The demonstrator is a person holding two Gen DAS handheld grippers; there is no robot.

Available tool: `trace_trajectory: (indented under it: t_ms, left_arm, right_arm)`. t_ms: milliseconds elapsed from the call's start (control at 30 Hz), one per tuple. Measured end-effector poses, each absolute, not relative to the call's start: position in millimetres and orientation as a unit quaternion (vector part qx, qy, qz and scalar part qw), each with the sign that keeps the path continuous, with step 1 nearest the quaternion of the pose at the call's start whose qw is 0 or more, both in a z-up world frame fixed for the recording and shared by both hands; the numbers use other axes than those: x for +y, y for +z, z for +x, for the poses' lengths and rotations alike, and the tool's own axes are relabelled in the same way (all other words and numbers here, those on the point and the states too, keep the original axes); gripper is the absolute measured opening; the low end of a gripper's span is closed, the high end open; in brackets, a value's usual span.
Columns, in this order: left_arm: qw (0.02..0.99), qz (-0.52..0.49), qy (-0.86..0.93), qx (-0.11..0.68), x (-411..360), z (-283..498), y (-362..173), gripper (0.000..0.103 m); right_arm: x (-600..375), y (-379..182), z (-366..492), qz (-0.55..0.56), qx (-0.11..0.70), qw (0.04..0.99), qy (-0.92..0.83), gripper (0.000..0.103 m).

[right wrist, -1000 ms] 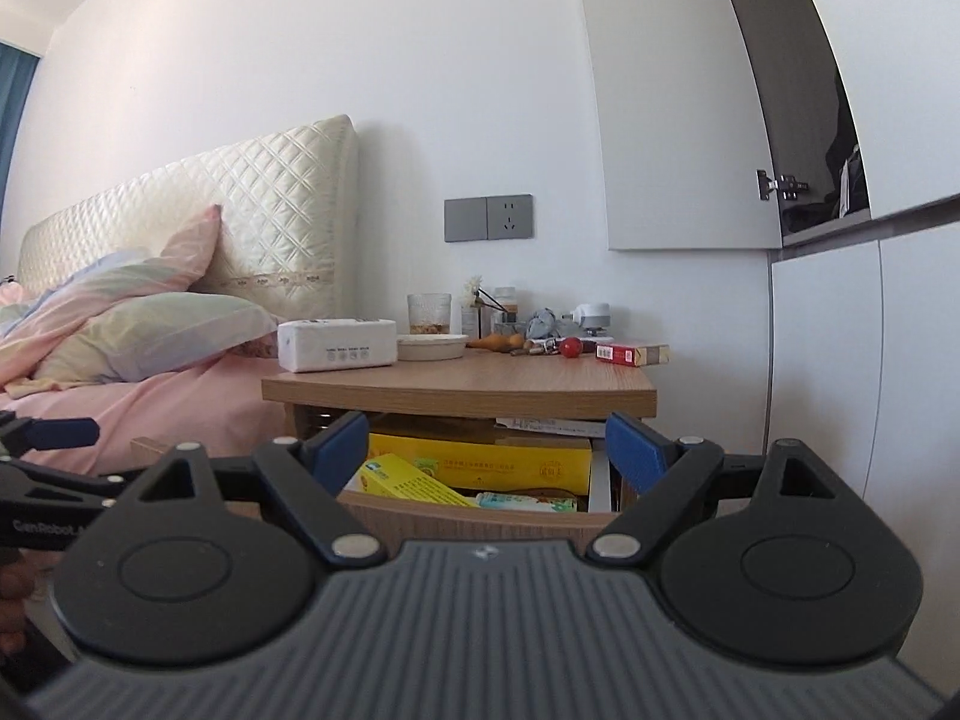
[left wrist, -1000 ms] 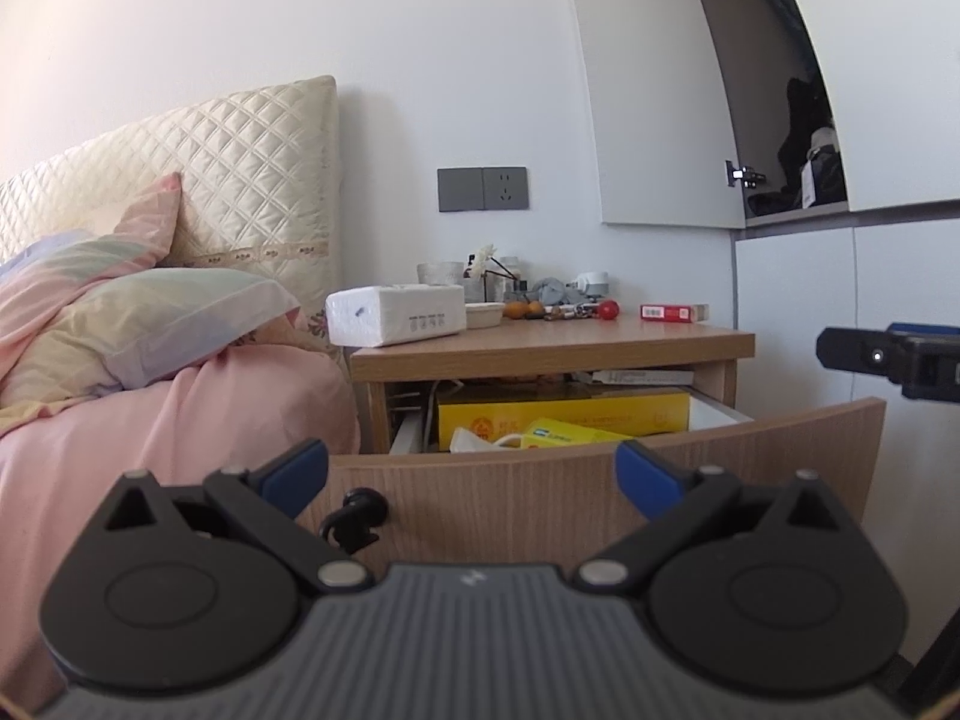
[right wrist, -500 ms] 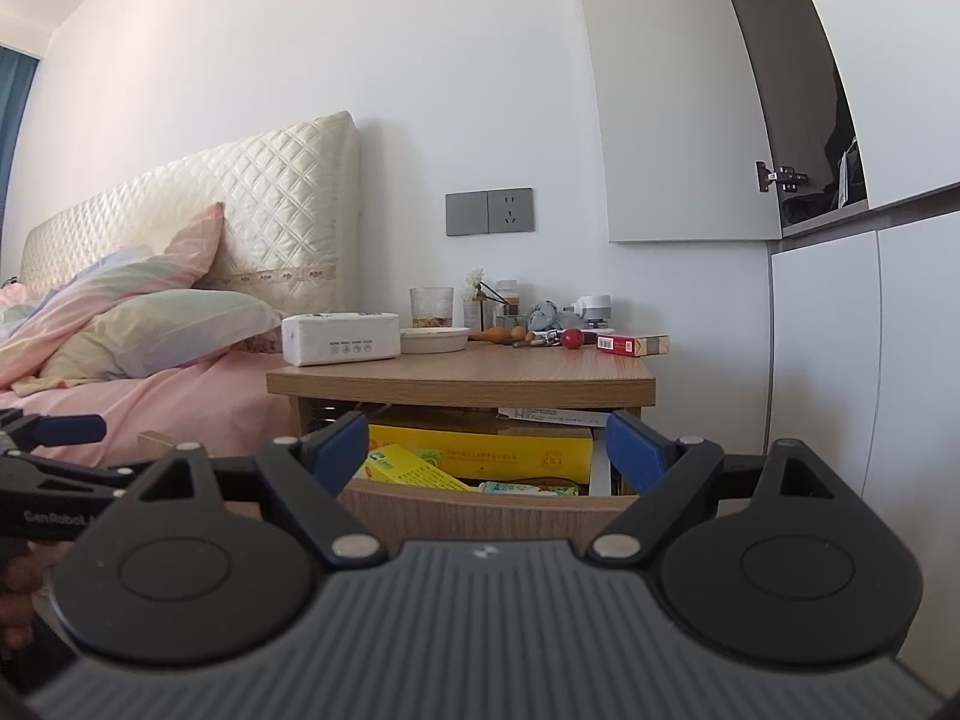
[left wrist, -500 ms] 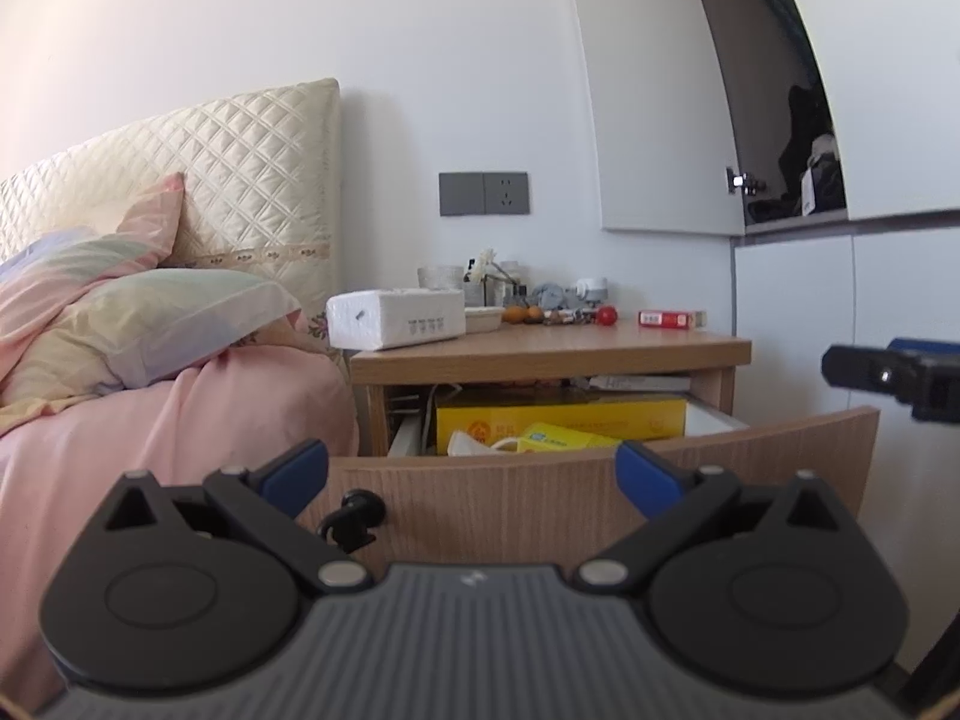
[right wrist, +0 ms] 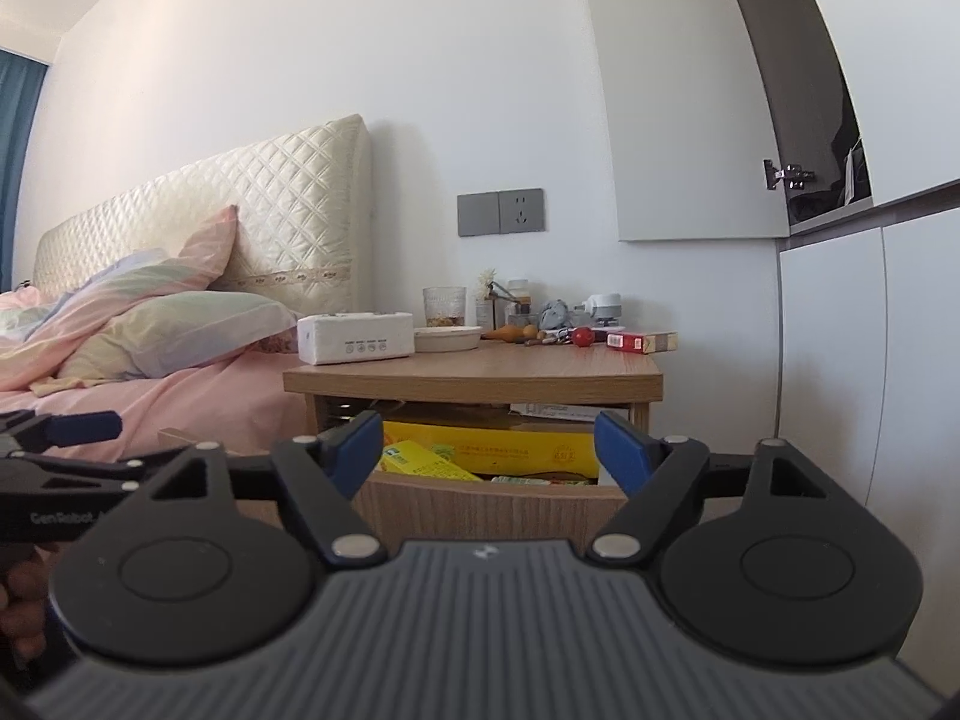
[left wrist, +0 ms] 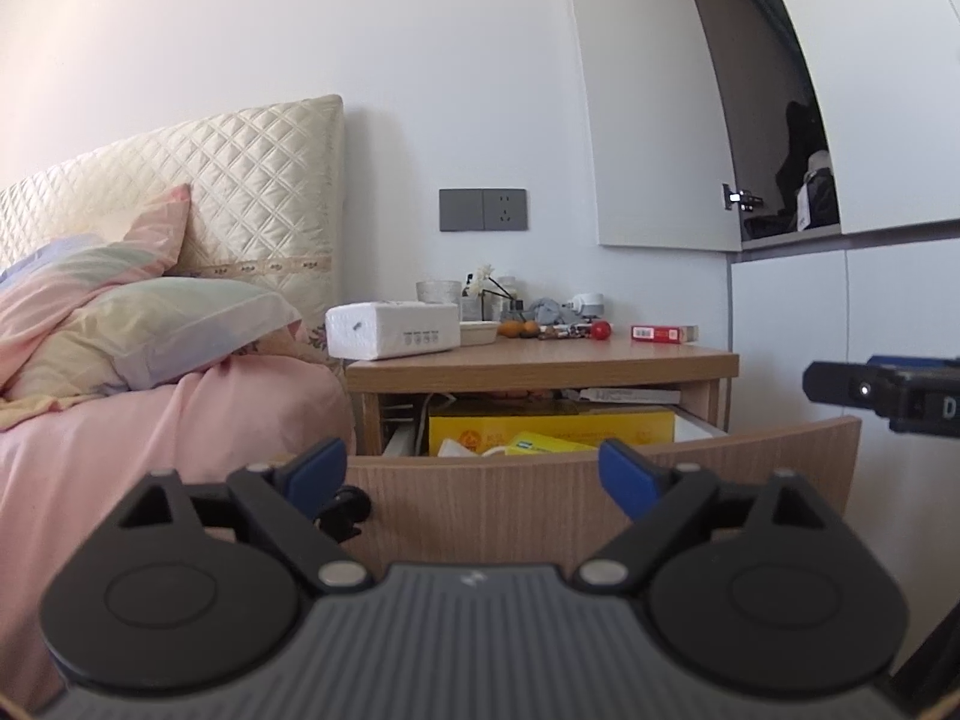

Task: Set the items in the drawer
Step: 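Press the left tool's open fingers against the drawer front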

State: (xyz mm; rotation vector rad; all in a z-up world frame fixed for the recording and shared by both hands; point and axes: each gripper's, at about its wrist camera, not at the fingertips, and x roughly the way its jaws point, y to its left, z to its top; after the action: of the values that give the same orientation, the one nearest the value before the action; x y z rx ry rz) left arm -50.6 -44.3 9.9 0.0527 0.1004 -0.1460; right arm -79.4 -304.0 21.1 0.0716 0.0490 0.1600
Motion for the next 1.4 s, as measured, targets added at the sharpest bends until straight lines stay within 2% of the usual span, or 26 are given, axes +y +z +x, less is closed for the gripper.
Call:
trace_trajectory:
  t_ms: [133,200,267,367,467,533,700,1400]
  left_arm:
    - [0.996,0.033,-0.066,0.051,-48,-47,7,0.079]
    - [0.996,0.034,-0.063,0.053,-50,-45,5,0.075]
    - [0.996,0.032,-0.061,0.053,-50,-43,3,0.068]
    - [0.996,0.035,-0.055,0.058,-51,-37,-1,0.059]
    - [0.996,0.034,-0.053,0.067,-51,-29,-7,0.047]
    - [0.995,0.034,-0.056,0.073,-52,-24,-12,0.043]
    - [0.996,0.034,-0.049,0.06,-53,-18,-18,0.043]
    - [0.994,0.024,-0.058,0.089,-51,5,-35,0.04]
  right_arm:
    - [-305,16,-78,0.04,0.029,0.995,0.085,0.059]
    - [-305,14,-76,0.045,0.03,0.995,0.084,0.044]
    - [-305,11,-74,0.05,0.035,0.995,0.081,0.033]
    - [-304,7,-69,0.057,0.046,0.994,0.08,0.028]
    - [-303,2,-64,0.061,0.057,0.993,0.083,0.027]
    - [-303,-2,-62,0.066,0.061,0.993,0.08,0.027]
    - [-305,-9,-57,0.067,0.055,0.994,0.067,0.026]
    - [-302,-26,-40,0.077,0.055,0.993,0.076,0.026]
